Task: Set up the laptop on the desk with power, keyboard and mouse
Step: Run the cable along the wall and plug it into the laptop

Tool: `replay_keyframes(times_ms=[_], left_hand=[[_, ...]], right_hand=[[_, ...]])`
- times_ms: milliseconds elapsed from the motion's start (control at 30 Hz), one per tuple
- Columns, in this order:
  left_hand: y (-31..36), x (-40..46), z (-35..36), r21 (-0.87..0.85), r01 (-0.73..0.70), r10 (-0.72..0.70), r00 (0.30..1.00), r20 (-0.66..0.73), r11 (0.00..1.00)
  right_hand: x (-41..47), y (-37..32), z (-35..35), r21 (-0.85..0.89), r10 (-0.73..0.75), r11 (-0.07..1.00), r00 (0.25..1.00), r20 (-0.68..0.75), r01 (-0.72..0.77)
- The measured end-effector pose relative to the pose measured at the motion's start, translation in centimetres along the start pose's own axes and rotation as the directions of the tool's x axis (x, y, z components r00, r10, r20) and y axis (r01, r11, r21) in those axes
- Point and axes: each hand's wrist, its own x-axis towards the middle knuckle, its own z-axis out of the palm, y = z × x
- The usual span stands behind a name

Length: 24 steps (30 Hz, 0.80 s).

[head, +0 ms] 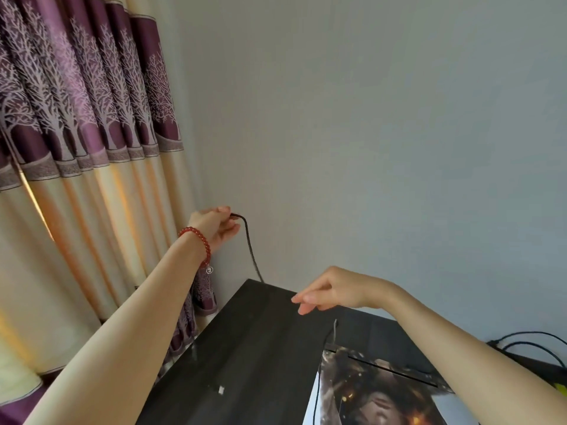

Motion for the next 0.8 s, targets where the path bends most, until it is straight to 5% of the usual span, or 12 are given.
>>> replay_keyframes(times_ms=[100,167,300,367,500,633,733,800], left_hand=[[-0.5,-0.4,0.0,0.235,-0.078,0.075,0.997,0.021,0.969],[-0.4,-0.6,-0.6,0.223,-0.061,0.057,0.998,0.024,0.973],[-1.0,-0.8,-3.1,0.123,-0.005,-0.011,0.991,0.132,0.992],[-1.5,-0.7,-4.8,0.274,-0.048,-0.018,0.972,0.232,0.96],[-2.0,1.4,-8.0,0.537,-0.248,0.024,0.921,0.389,0.806],[-2.1,4.8,-10.8,0.617,-0.536,0.215,0.828,0.517,0.576],[-2.1,8.5,-13.5,0.618,-0.598,0.32,0.799,0.509,0.511],[-2.6,10.7,-15.2,0.676,-0.554,0.46,0.82,0.341,0.486]], right_hand=[[1.4,0.4,0.3,0.119,-0.003,0.992,0.937,-0.349,0.048],[2.3,0.2,0.1,0.144,0.0,0.987,0.885,-0.465,0.076],[5.2,-0.1,1.2,0.152,0.002,0.985,0.868,-0.497,0.085],[7.0,-0.1,2.1,0.125,0.003,0.989,0.839,-0.545,0.077],[11.1,-0.2,3.6,0.117,0.005,0.991,0.87,-0.494,0.061],[16.9,-1.9,4.2,0.065,-0.051,0.993,0.871,-0.489,0.094],[22.2,-2.2,4.9,-0.033,0.007,0.999,0.788,-0.615,-0.035],[23.7,-0.8,5.1,-0.06,0.07,0.987,0.736,-0.673,-0.148]])
